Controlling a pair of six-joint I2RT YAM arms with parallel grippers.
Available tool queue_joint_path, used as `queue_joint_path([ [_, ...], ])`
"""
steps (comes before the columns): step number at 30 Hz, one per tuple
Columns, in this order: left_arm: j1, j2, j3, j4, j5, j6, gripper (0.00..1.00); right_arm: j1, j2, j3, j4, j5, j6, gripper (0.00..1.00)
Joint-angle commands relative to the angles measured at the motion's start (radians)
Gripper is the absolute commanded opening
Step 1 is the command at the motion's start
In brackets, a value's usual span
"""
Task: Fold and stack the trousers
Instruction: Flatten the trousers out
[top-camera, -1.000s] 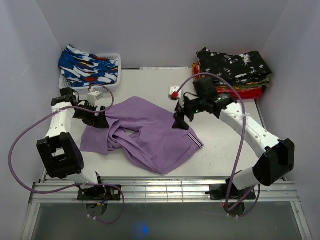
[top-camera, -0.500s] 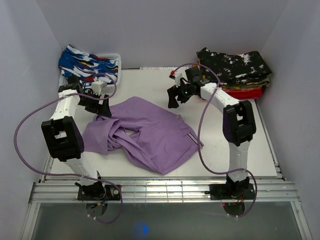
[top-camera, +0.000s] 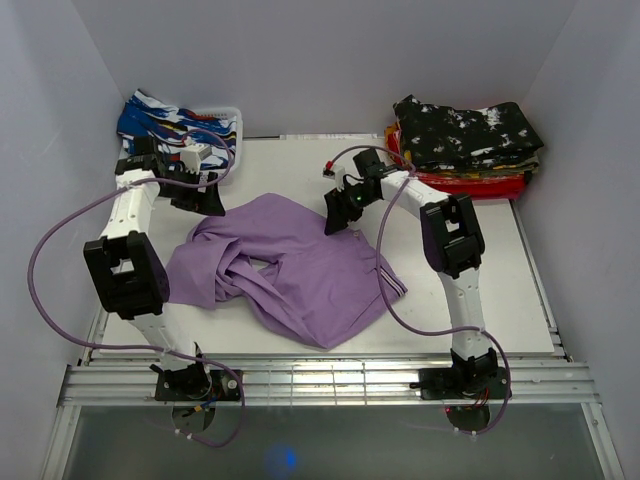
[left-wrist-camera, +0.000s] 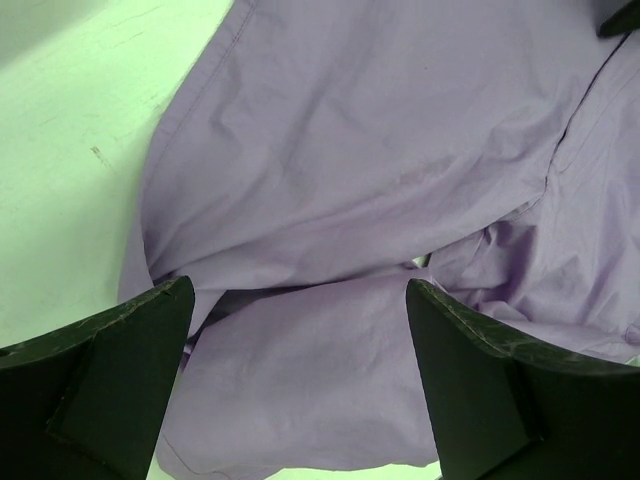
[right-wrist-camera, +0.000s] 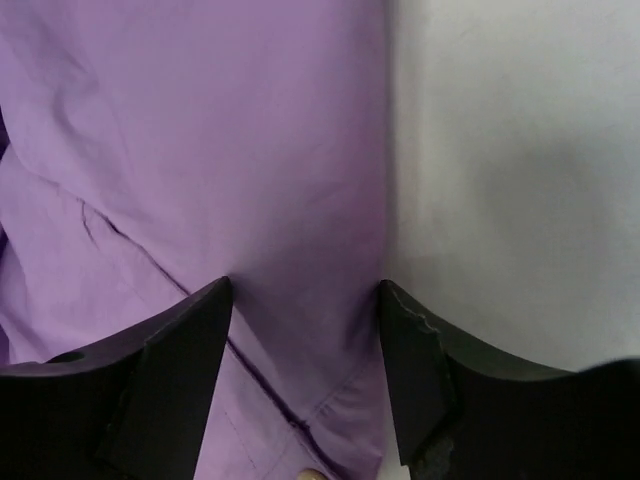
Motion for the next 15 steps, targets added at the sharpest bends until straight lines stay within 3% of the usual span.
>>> queue_joint_path([
  [1, 0.002, 0.011, 0.059, 0.011, 0.052, -0.03, 0.98, 0.014, -0.051, -0.046, -0.064, -0.049, -0.048, 0.65],
  [2, 0.0, 0.016, 0.067, 0.011, 0.059, -0.036, 0.98, 0.014, -0.051, -0.05, -0.073, -0.043, -0.06, 0.61],
  [5, 0.002, 0.02, 0.082, 0.011, 0.072, -0.052, 0.98, 0.009, -0.059, -0.054, -0.084, -0.044, -0.085, 0.39],
  [7, 0.002, 0.013, 0.079, 0.013, 0.073, -0.05, 0.98, 0.002, -0.091, -0.057, -0.087, -0.041, -0.091, 0.08],
  [10, 0.0, -0.022, 0.039, 0.036, 0.061, -0.049, 0.98, -0.018, -0.203, -0.096, -0.081, 0.066, -0.107, 0.08],
  [12, 0.0, -0.045, 0.01, 0.052, 0.052, -0.049, 0.98, -0.024, -0.28, -0.131, -0.066, 0.215, -0.119, 0.08],
  [15, 0.002, -0.088, -0.053, 0.089, 0.041, -0.064, 0.98, 0.012, -0.474, -0.296, 0.02, 0.411, -0.198, 0.08],
])
